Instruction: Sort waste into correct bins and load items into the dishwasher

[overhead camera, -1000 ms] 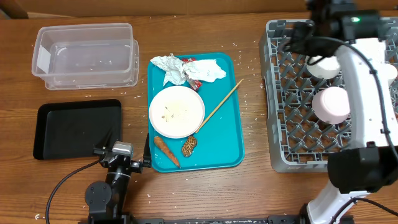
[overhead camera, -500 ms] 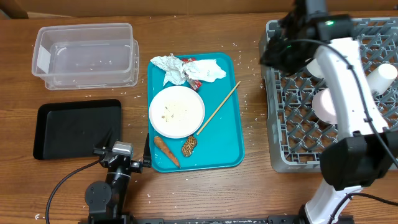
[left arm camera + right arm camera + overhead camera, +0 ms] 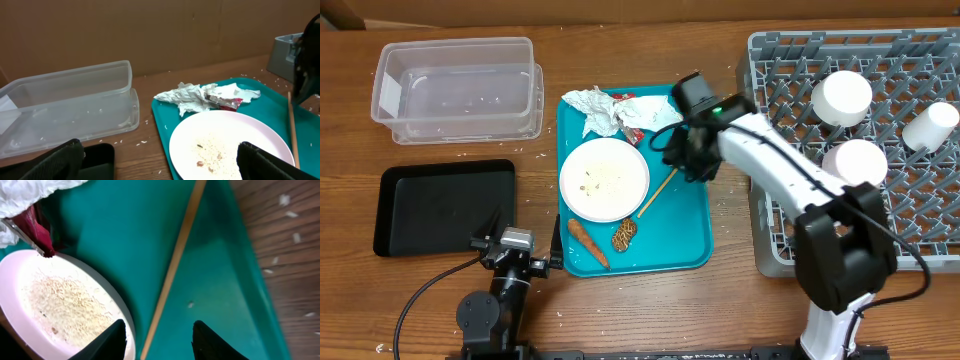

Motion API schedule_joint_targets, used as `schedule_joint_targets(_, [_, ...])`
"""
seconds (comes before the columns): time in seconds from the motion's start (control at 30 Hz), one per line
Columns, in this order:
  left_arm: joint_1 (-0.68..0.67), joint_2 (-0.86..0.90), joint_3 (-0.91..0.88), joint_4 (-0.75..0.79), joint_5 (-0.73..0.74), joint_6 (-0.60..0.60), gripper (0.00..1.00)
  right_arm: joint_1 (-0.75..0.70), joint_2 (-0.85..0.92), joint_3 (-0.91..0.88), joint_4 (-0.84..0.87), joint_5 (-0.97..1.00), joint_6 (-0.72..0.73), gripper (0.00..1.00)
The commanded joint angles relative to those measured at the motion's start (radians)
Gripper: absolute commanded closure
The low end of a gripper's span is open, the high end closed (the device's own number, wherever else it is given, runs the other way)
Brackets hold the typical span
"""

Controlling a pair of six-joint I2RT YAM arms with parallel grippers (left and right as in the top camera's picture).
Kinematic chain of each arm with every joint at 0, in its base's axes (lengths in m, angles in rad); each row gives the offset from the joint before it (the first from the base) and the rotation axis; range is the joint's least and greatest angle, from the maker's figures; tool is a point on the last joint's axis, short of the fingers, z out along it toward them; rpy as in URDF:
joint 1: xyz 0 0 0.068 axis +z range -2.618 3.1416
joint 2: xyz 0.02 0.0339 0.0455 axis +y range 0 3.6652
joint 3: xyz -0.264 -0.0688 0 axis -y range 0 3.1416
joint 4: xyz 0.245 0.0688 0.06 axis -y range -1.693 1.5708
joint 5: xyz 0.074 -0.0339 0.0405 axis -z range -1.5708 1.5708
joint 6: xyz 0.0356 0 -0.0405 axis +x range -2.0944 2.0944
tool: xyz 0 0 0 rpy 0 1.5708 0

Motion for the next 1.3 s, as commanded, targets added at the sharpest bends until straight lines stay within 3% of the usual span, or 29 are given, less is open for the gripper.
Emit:
schedule_joint_targets(0.0, [0.009,-0.004,-0.004,0.000,-0.005,0.017,0.00,0.022,0.050,-0.004,0.022,0.063,0.124,0.55])
schedule_joint_targets(0.73, [0.009,-0.004,-0.004,0.000,-0.005,0.017,0.00,0.013,0.160,-0.004,0.061,0.139,0.160,0.56])
schedule_joint_targets(1.03, [0.009,-0.004,-0.004,0.000,-0.005,0.017,0.00,0.013,0.165,0.019,0.029,0.139,0.142,0.77])
schedule_joint_targets(1.13, [0.009,-0.004,-0.004,0.000,-0.005,0.017,0.00,0.007,0.163,0.080,-0.028,0.140,0.098,0.96])
schedule_joint_targets(1.27, [0.009,-0.004,-0.004,0.000,-0.005,0.017,0.00,-0.007,0.145,0.183,-0.098,0.139,0.034,0.96])
